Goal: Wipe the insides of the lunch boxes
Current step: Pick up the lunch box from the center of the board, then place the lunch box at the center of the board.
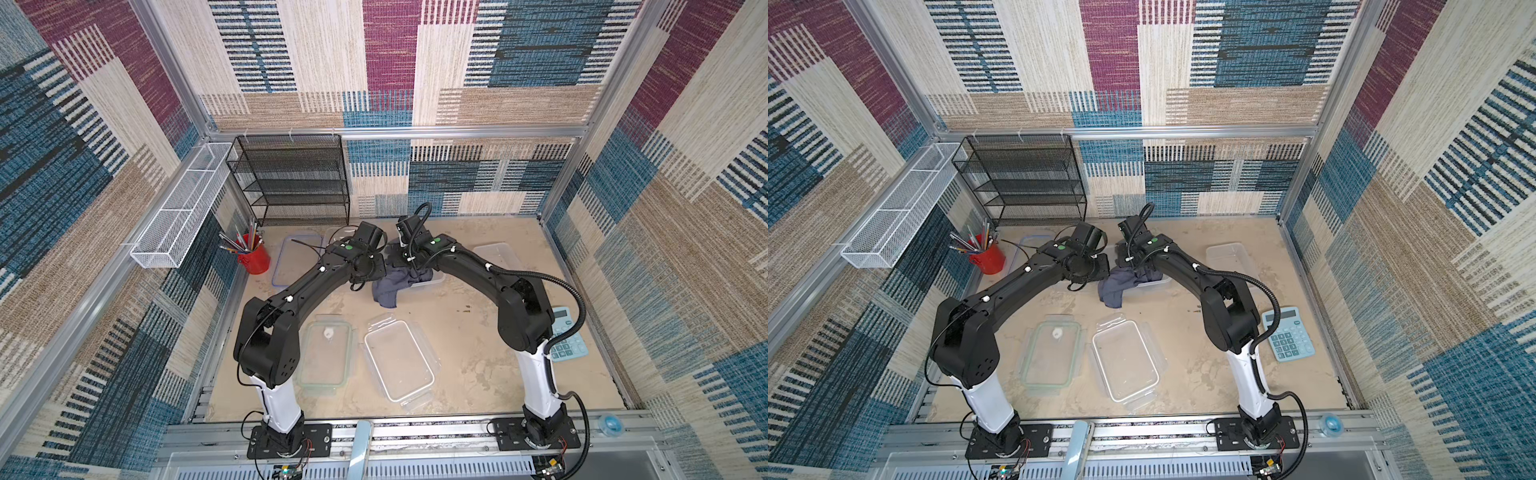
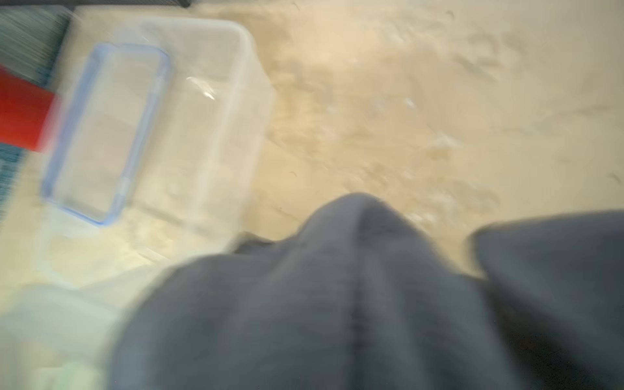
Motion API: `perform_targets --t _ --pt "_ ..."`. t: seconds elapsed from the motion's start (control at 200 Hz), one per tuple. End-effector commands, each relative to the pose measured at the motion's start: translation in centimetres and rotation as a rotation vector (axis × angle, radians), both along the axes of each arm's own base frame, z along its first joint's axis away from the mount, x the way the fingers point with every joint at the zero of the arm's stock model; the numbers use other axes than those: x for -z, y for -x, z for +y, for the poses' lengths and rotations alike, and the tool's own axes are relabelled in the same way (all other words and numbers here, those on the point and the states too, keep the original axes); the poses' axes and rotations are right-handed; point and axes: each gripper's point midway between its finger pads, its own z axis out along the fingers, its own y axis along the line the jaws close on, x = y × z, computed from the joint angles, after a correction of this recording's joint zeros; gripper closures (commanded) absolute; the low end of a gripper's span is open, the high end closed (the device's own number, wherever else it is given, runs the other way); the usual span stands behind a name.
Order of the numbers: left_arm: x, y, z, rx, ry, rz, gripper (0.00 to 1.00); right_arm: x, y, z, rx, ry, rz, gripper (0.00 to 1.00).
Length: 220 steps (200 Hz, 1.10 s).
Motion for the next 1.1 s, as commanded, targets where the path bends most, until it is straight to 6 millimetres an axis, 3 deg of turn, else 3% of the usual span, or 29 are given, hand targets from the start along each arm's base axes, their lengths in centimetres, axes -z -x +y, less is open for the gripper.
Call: perform_targets --t 0.0,0.17,0.27,0.386,0.516,0.626,0.841,0.947,0.992,1.097 --pt "0.6 2.0 1.8 0.01 -0.052 0.082 1.0 -0.7 -1.9 -5.8 0.198 0.18 -0.118 1.0" --pt "0.0 0.9 3.6 -0.03 -0.078 0.058 1.0 1.3 0.8 -9.4 0.202 0.344 -0.068 1.0" --pt "-0.4 -0.3 4.3 -0.046 -0.09 0.043 1.0 2.7 3.0 -9.2 0.115 0.351 0.007 1.0" --pt "-0.6 -1.8 4.3 -0.055 -0.097 0.032 1.0 3.6 6.3 -5.6 -0.082 0.244 0.097 1.0" --pt "-0.4 -3.2 3.8 -0.049 -0.1 0.036 1.0 2.3 9.7 -1.3 -0.267 0.031 0.162 1.0" --pt "0.0 -3.7 3.3 -0.042 -0.089 0.05 1.0 -0.5 10.5 0.4 -0.329 -0.095 0.129 1.0" --pt "1.3 -3.3 3.1 -0.039 -0.084 0.087 1.0 -9.2 8.1 1.2 -0.329 -0.259 -0.068 1.0" --pt "2.0 -3.1 3.1 -0.037 -0.087 0.103 1.0 -13.5 6.3 0.2 -0.291 -0.297 -0.17 1.0" --pt "2.3 -3.1 3.0 -0.036 -0.087 0.11 1.0 -16.3 5.4 -0.3 -0.274 -0.314 -0.228 1.0" --pt "2.7 -3.2 2.9 -0.033 -0.086 0.119 1.0 -21.0 4.3 -2.7 -0.215 -0.309 -0.335 1.0"
